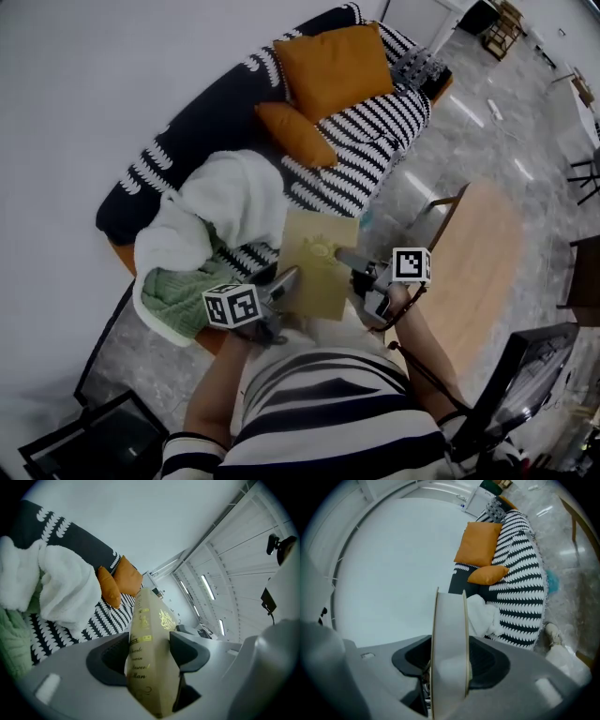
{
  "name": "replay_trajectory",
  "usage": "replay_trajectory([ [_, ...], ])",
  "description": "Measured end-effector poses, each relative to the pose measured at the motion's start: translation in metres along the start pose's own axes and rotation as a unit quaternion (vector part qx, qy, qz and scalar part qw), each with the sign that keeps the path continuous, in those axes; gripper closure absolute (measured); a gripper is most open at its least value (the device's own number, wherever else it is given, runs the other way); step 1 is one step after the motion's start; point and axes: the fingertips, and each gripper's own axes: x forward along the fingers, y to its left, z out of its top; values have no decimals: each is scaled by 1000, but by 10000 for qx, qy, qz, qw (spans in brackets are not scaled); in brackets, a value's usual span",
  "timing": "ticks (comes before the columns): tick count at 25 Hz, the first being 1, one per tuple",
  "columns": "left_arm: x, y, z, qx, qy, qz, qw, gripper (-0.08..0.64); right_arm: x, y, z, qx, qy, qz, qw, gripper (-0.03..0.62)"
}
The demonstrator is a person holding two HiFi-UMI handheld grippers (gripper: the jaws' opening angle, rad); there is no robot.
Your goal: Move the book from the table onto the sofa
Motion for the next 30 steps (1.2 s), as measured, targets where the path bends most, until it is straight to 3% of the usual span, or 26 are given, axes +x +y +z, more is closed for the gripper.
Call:
replay_trajectory([
  [2, 9, 4, 9, -28, 10, 39, 10000, 281, 7, 0, 12, 94, 19, 143, 9999, 360],
  [14, 65, 10, 38, -220, 11, 155, 9996, 281, 10, -21, 72, 383, 198, 93, 9990, 360],
  [24, 126, 30, 42, -328, 200, 243, 9990, 279, 11, -68, 114, 603, 307, 43, 9977, 360],
  [30, 138, 37, 33, -429, 305, 363, 9980, 279, 9, -87, 116, 751, 388, -51, 9964, 360],
])
